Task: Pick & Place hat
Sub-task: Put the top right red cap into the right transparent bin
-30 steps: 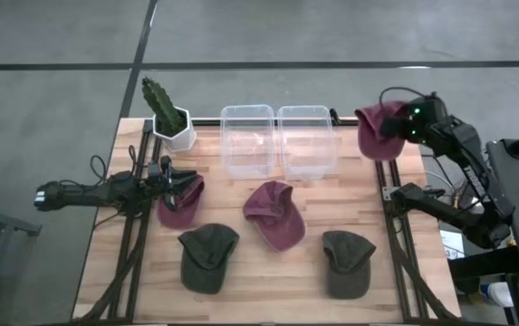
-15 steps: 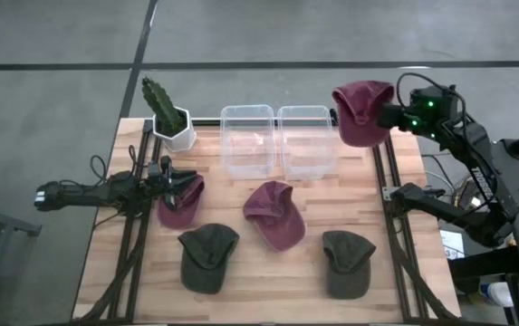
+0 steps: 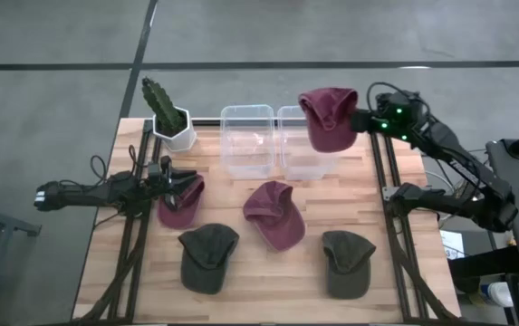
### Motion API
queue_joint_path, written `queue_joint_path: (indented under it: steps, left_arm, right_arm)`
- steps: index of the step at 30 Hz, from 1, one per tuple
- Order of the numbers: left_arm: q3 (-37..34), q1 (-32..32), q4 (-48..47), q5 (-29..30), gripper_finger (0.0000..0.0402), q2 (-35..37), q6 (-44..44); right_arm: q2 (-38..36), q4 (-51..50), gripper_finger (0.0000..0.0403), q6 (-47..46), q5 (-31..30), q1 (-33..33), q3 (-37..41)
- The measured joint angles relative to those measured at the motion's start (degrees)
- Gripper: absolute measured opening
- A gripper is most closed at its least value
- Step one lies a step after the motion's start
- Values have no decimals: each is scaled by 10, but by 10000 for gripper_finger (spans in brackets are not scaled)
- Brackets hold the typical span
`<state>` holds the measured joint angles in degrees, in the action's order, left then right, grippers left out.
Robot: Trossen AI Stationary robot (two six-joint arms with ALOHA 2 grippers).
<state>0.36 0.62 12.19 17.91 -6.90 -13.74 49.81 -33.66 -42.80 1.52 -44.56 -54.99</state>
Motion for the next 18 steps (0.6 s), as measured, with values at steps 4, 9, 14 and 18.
queue_joint_path:
  steps: [4, 9, 14, 18]
  left_arm:
    - [0, 0, 0, 0, 74, 0, -3]
    - [0, 0, 0, 0, 74, 0, -13]
    - [0, 0, 0, 0, 74, 0, -14]
    - [0, 0, 0, 0, 74, 0, -15]
  right_arm:
    - [34, 17, 13, -7, -21, 16, 12]
    - [81, 22, 13, -22, -32, 33, 12]
    - [126, 24, 13, -29, -30, 69, -5]
    - [156, 25, 13, -29, -38, 89, -19]
